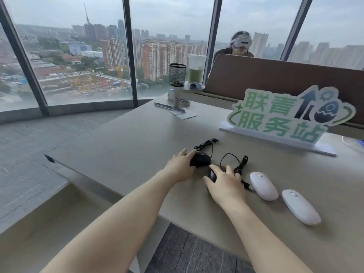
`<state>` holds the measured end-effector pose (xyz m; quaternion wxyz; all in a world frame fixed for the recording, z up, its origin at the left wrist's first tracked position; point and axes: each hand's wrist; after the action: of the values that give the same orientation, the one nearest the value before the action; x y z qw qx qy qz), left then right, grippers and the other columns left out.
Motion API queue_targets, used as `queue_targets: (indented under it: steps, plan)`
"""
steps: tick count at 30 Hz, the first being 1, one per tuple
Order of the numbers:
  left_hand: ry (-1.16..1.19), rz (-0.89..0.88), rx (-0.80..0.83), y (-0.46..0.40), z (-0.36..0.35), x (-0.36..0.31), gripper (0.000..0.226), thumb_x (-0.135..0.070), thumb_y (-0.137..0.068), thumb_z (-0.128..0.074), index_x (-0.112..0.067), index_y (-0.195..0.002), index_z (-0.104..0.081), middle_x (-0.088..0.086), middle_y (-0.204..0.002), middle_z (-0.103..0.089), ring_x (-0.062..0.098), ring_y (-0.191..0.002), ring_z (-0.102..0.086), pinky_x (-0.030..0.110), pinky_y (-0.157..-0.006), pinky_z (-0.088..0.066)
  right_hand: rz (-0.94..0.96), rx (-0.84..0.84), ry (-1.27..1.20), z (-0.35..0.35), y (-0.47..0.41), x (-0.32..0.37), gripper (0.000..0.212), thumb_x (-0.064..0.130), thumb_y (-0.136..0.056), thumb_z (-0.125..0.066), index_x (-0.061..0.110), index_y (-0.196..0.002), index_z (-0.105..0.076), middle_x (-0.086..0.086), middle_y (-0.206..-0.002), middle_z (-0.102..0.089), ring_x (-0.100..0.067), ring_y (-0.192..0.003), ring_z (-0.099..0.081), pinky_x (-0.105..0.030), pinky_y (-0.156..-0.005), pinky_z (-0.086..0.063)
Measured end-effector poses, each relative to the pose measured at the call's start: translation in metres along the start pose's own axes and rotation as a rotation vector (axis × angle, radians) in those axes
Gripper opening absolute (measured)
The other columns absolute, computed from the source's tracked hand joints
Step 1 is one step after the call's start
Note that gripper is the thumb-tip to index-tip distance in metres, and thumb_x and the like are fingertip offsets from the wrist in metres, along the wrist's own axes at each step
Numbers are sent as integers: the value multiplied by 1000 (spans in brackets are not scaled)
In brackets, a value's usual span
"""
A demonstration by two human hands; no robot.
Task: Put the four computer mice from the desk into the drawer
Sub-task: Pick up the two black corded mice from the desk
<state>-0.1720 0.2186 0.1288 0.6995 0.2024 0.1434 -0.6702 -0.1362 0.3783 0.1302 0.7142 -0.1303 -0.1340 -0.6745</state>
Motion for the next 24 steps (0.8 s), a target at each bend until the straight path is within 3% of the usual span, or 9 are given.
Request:
queue_targets:
  steps: [4, 6, 9, 12, 16, 20, 24]
  plan:
    - [-17, -13, -125, -20, -7, -5, 61, -41, -82, -61, -31, -138, -40, 4, -141, -49, 31, -129, -43, 42, -100, -40, 5, -26, -34, 2, -8, -8, 41, 34, -86, -53, 34, -127, -51, -9, -130, -49, -36, -116, -42, -41, -93, -43]
    - [-30, -25, -189, -20, -12, -8, 56, -42, -77, -63, -25, -127, -45, 5, -129, -56, 30, -121, -49, 41, -92, -44, 2, -37, -32, 4, -9, -10, 34, 32, -85, -54, 29, -119, -51, -10, -124, -51, -37, -110, -44, -40, -87, -43]
    - [19, -13, -261, -10, -11, -6, 50, -42, -78, -62, -19, -118, -45, 7, -122, -57, 31, -114, -54, 41, -87, -47, -8, -35, -48, 4, -11, -12, 34, 26, -82, -54, 25, -116, -47, -11, -123, -51, -37, -106, -44, -40, -85, -40]
    - [207, 48, -363, 13, 9, 2, 53, -41, -82, -58, -21, -129, -41, 6, -126, -53, 31, -109, -58, 37, -79, -45, 4, -85, -156, 6, -8, -11, 40, 21, -78, -57, 22, -117, -45, -14, -123, -51, -38, -105, -44, -42, -90, -39]
    - [388, 10, -615, 61, 63, 21, 60, -42, -77, -58, -20, -132, -45, 8, -128, -54, 29, -113, -56, 32, -86, -42, 179, -185, -476, 32, 13, 28, 47, 16, -80, -59, 24, -124, -45, -10, -120, -55, -32, -105, -42, -40, -92, -34]
    - [370, 14, -843, 123, 125, 42, 55, -37, -82, -62, -18, -132, -49, 6, -120, -56, 23, -102, -54, 26, -82, -35, 388, -191, -730, 62, 52, 99, 49, 25, -72, -53, 39, -118, -44, 4, -118, -60, -28, -110, -51, -42, -91, -46]
    - [306, 37, -940, 182, 162, 78, 50, -33, -85, -62, -19, -131, -48, -3, -108, -51, 16, -94, -49, 29, -79, -36, 517, -116, -888, 65, 89, 160, 45, 25, -71, -52, 47, -109, -45, 3, -114, -62, -25, -105, -55, -31, -78, -45]
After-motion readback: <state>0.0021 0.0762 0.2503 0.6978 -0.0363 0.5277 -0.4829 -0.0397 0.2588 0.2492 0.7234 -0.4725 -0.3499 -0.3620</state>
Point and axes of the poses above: each hand's wrist, its own y-axis away from the middle knuckle, its own z-axis out of the back of the hand, x = y × z
